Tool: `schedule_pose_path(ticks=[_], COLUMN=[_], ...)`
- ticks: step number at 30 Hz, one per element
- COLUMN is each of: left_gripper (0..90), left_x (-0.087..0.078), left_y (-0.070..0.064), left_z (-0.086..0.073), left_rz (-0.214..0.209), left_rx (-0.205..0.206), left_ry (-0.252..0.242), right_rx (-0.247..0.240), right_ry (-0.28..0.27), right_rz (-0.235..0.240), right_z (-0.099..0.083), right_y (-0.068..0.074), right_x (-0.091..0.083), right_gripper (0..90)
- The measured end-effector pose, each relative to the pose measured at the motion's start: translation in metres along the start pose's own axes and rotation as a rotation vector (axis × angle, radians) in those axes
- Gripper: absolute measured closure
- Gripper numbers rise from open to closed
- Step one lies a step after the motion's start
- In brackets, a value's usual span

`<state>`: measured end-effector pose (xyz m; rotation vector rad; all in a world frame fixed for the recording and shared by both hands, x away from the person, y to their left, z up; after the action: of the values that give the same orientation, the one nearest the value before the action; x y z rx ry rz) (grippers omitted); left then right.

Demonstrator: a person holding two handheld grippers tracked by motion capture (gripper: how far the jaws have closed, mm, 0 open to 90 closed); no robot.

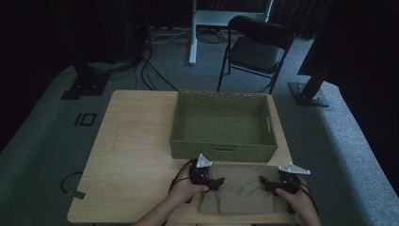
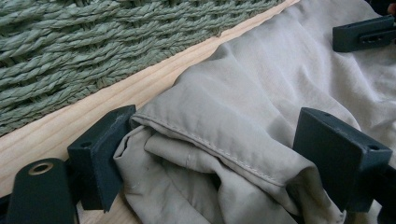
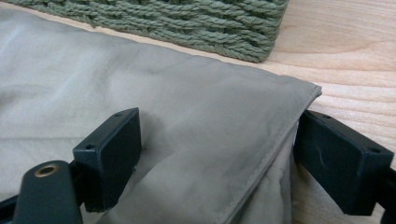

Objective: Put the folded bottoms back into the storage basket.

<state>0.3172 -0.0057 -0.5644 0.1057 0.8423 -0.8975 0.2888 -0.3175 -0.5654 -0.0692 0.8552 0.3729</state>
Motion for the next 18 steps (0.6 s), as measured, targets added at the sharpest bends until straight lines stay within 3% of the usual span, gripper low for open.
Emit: schedule_pose_path(ticks=[5, 8, 12, 13, 18], left_gripper=[15.3, 16.5, 33.8, 42.7, 67.8], left_x=[0.001, 0.002, 0.001, 0.001, 0.001], left_y=[0.001, -0.002, -0.005, -0.004, -0.006], left_z=[0.001, 0.001, 0.001, 0.001, 0.000], left_rz=[0.001, 0.032, 0.079, 0.069, 0.041], left_rx=[-0.013, 0.014, 0.080, 0.082, 0.098], left_ry=[-0.005, 0.005, 0.019, 0.018, 0.025], right_rx=[0.012, 0.004, 0.003, -0.001, -0.008], right_ry=[0.016, 0.038, 0.085, 0.090, 0.086], right_rz=[-0.019, 0.001, 0.007, 0.019, 0.040], right_z=[0.002, 0.005, 0.010, 0.011, 0.010], right_y=[0.002, 0.005, 0.010, 0.012, 0.018], right_x=[0.000, -0.002, -0.005, -0.005, -0.005], right_gripper=[19.7, 36.4, 53.6, 60.0, 70.7])
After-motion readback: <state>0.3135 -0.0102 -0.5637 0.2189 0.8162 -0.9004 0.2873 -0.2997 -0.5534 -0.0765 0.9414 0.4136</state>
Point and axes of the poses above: each handheld gripper's, and its own axes: x roughly forward along the jaws, z roughly out of its top, y roughly to its left, the point moved 2 cm from there along x, roughly forward along the jaws, and after that the axes turned 5 degrees about y, right-handed, at the moved point
